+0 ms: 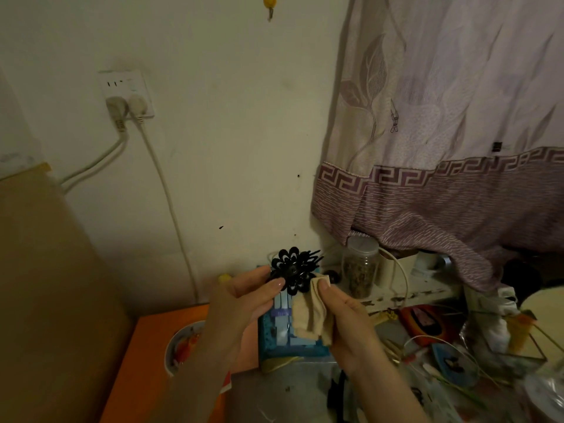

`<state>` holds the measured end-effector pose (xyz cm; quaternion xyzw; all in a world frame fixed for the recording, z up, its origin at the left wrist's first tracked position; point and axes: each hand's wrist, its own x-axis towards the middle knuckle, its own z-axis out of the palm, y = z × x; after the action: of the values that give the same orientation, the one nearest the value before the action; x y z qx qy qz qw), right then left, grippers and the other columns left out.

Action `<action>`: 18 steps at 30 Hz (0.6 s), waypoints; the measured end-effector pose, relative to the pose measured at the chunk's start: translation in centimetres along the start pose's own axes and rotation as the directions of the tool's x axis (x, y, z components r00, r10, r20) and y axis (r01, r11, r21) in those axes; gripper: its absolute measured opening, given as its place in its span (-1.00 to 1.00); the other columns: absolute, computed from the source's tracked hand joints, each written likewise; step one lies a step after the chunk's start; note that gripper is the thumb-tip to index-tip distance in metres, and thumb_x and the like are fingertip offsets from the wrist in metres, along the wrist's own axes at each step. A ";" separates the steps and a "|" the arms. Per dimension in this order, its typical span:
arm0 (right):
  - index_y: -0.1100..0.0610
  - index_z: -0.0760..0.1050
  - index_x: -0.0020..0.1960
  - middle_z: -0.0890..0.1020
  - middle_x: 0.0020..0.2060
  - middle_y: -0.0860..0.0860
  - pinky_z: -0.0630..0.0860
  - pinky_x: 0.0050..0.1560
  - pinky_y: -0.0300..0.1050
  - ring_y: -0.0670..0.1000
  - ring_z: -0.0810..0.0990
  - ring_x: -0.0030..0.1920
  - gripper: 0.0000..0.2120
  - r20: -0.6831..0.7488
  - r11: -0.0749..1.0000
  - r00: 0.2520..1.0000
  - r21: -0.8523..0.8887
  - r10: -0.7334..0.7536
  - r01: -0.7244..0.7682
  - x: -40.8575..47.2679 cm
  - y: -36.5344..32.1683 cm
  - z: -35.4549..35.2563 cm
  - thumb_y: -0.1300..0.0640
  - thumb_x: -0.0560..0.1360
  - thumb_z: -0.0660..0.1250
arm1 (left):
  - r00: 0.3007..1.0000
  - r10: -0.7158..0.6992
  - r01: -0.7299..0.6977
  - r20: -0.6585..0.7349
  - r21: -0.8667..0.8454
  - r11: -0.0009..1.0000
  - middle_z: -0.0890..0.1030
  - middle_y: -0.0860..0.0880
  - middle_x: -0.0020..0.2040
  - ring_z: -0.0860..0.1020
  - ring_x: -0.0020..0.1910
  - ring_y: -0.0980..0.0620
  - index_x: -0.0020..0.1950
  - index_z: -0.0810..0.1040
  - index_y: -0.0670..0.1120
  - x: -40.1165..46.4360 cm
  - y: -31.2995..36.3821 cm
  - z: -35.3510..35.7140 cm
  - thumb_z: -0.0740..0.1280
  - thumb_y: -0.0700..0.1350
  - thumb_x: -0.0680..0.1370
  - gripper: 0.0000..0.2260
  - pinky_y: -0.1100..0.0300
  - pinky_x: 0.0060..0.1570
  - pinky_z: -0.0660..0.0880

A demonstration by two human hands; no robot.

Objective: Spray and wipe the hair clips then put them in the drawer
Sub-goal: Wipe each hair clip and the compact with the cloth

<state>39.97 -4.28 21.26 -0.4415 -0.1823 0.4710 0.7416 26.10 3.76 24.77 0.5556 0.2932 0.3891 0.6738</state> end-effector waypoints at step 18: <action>0.31 0.60 0.06 0.68 -0.11 0.22 0.58 -0.04 0.08 0.15 0.64 -0.15 -0.81 -0.275 0.992 0.954 -0.059 -0.121 0.108 0.0 -1.0 -0.5 0.25 0.48 0.36 | 0.999 -0.037 0.037 0.002 0.065 0.997 0.71 0.03 -0.07 0.67 -0.05 0.10 0.01 0.66 0.12 -0.7 -1.9 -1.2 0.53 -0.03 0.15 -0.57 0.37 -0.22 0.55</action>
<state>40.89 -4.68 21.85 -0.5078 -0.1118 0.3565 0.7763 25.14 3.62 22.63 0.5724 0.3148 0.3657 0.6630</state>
